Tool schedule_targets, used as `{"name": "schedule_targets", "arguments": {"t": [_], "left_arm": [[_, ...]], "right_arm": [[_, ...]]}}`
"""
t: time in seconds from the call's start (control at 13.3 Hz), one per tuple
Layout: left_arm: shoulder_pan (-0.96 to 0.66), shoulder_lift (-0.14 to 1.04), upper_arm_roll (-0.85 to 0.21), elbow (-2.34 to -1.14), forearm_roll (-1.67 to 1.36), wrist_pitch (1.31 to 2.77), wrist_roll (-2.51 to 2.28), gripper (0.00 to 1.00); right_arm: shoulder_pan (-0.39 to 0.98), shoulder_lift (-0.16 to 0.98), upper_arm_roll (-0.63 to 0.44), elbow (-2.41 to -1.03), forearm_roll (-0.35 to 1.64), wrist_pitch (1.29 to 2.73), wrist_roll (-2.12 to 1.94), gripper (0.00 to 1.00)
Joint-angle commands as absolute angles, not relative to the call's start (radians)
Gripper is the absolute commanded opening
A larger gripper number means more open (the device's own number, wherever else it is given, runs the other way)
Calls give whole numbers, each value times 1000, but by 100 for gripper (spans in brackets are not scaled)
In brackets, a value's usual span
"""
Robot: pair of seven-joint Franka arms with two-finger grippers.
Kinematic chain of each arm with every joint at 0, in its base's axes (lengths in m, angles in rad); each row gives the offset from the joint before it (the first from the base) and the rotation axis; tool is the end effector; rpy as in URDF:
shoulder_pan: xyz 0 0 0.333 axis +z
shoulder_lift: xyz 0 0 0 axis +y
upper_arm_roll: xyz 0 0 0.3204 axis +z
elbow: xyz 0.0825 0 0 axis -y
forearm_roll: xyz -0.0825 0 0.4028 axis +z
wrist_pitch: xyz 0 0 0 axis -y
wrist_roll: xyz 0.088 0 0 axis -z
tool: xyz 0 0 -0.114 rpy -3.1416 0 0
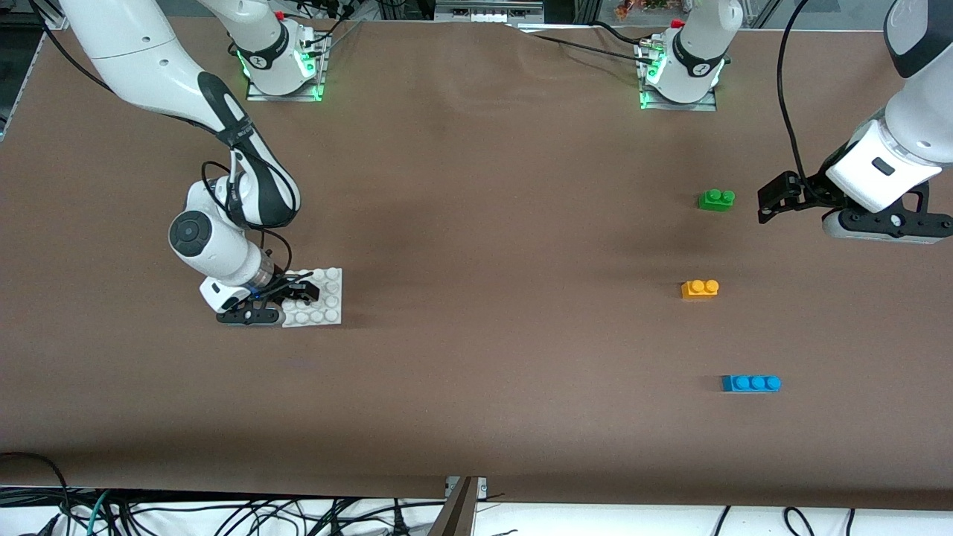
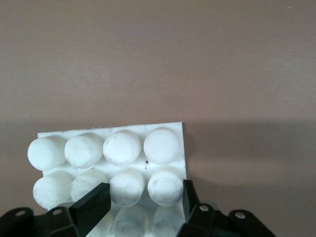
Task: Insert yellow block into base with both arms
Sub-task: 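Grasp the white base plate and slide it toward the table middle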
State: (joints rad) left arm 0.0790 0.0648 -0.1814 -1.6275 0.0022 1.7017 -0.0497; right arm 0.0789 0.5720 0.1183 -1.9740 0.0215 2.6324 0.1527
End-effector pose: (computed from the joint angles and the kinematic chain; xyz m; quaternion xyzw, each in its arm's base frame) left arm 0.5989 -0.0583 0.5679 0.9996 -0.0263 0.0049 0.0051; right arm 0.6232 0.1228 0.1669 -0.9983 -0.0023 -0.0377 0.0444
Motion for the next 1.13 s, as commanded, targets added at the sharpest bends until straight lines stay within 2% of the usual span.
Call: {"name": "schedule_targets", "arguments": {"t": [0.0, 0.53, 1.05], "left_arm": [[83, 75, -184, -1605, -12, 1694, -35, 100], [83, 75, -184, -1605, -12, 1694, -37, 100], [83, 75, -184, -1605, -12, 1694, -37, 100]], "right_arm": [[107, 591, 126, -1994, 32, 2689, 184, 50], [262, 620, 121, -1956, 31, 2718, 403, 50], [471, 732, 114, -1827, 26, 2773, 596, 50]]}}
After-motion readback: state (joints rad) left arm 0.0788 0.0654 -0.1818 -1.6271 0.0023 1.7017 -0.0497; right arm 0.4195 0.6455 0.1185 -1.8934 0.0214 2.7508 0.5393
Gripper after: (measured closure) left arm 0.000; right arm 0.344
